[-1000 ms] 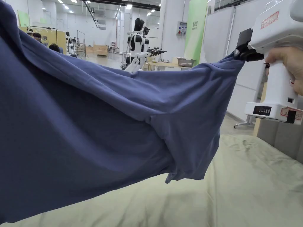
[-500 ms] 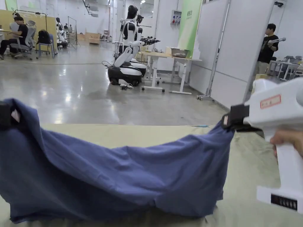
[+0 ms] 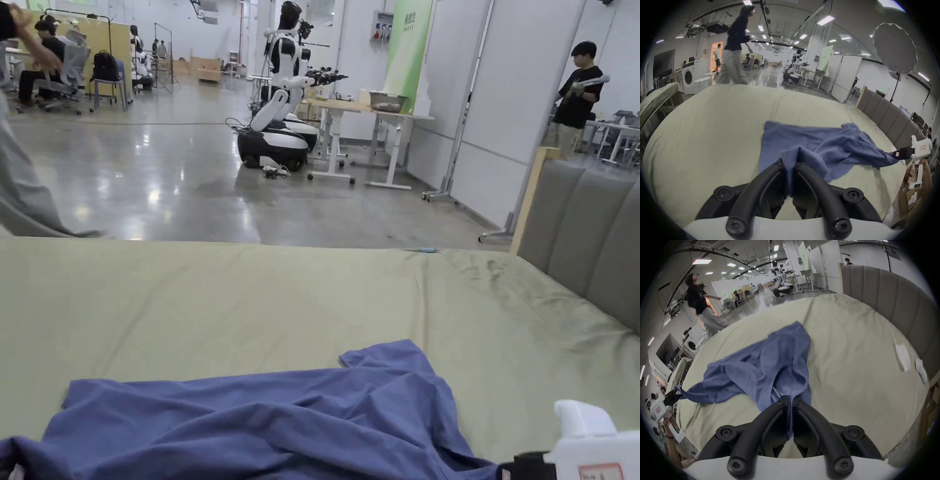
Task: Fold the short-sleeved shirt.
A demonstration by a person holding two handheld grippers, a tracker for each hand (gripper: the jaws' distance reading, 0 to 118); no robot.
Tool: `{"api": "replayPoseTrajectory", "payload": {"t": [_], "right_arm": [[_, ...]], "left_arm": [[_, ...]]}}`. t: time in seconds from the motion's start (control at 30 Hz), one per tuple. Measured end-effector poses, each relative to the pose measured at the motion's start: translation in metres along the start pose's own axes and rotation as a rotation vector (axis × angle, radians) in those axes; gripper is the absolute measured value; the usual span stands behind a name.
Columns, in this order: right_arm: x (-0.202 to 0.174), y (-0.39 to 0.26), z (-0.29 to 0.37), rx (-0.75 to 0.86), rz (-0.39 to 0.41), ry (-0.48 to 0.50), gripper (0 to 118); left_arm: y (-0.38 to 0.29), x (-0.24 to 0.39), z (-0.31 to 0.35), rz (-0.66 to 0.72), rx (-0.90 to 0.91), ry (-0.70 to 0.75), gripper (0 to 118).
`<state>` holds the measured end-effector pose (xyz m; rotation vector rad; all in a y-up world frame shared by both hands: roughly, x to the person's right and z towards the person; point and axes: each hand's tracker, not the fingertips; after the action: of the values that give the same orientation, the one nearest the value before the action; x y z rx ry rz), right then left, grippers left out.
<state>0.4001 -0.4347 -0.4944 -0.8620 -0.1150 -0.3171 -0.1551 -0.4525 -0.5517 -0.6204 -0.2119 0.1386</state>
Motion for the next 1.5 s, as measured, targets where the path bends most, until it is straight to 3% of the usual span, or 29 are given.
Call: {"api": "replayPoseTrajectory", "payload": {"t": [0.2,0.47,0.63,0.9,0.93,0.97,1.0,1.03,1.07,1.1,1.13,1.2,1.23,1.27,1.3,1.33,1.4,1.5], "right_arm": [[0.015,-0.045,0.029,0.012,-0.055,-0.001,6],[0.024,-0.09,0.089,0.048,-0.043,0.002,6],[0.035,-0.13,0.098,-0.069,-0.083,-0.038,6],[0.037,-0.156,0.063,-0.262,-0.013,-0.123,7],[0.036,-0.157,0.057,-0.276,-0.006,-0.12,12],[0.035,-0.159,0.053,-0.28,0.0,-0.126,28],[0.036,-0.161,0.051,-0.267,0.007,-0.113,45],[0.036,-0.162,0.051,-0.228,-0.003,-0.036,71],[0.035,-0.161,0.053,-0.207,-0.023,-0.005,88],[0.033,-0.158,0.057,-0.205,-0.038,-0.015,96],[0.031,-0.155,0.063,-0.203,-0.039,-0.033,96],[0.026,-0.148,0.083,-0.131,-0.02,-0.038,95],[0.021,-0.144,0.095,-0.092,0.001,-0.044,90],[0.015,-0.139,0.106,-0.066,0.028,-0.053,78],[0.009,-0.134,0.115,-0.04,0.052,-0.066,53],[0.002,-0.13,0.121,-0.009,0.089,-0.074,2],[-0.009,-0.125,0.125,0.074,0.129,-0.108,2],[-0.016,-0.107,0.117,0.092,0.108,-0.044,2]], "left_arm": [[-0.039,-0.022,0.049,0.162,0.004,-0.033,8],[-0.051,-0.015,0.122,0.143,0.071,-0.078,8],[-0.082,-0.014,0.153,0.172,0.027,-0.072,8],[-0.128,-0.027,0.137,0.174,-0.201,0.101,8],[-0.132,-0.028,0.131,0.185,-0.23,0.099,8],[-0.135,-0.028,0.127,0.194,-0.248,0.099,9],[-0.138,-0.029,0.122,0.202,-0.254,0.108,16],[-0.141,-0.031,0.119,0.222,-0.27,0.122,42],[-0.142,-0.032,0.118,0.247,-0.284,0.13,75],[-0.144,-0.036,0.119,0.291,-0.298,0.115,99],[-0.145,-0.04,0.123,0.334,-0.296,0.08,100],[-0.138,-0.046,0.14,0.417,-0.237,-0.012,96],[-0.132,-0.049,0.15,0.446,-0.198,-0.035,74],[-0.125,-0.051,0.162,0.45,-0.138,-0.057,38],[-0.117,-0.052,0.171,0.442,-0.088,-0.057,3],[-0.108,-0.052,0.175,0.435,-0.043,-0.028,1],[-0.089,-0.053,0.18,0.403,-0.012,0.023,1],[-0.056,-0.054,0.159,0.3,-0.003,0.007,1]]}}
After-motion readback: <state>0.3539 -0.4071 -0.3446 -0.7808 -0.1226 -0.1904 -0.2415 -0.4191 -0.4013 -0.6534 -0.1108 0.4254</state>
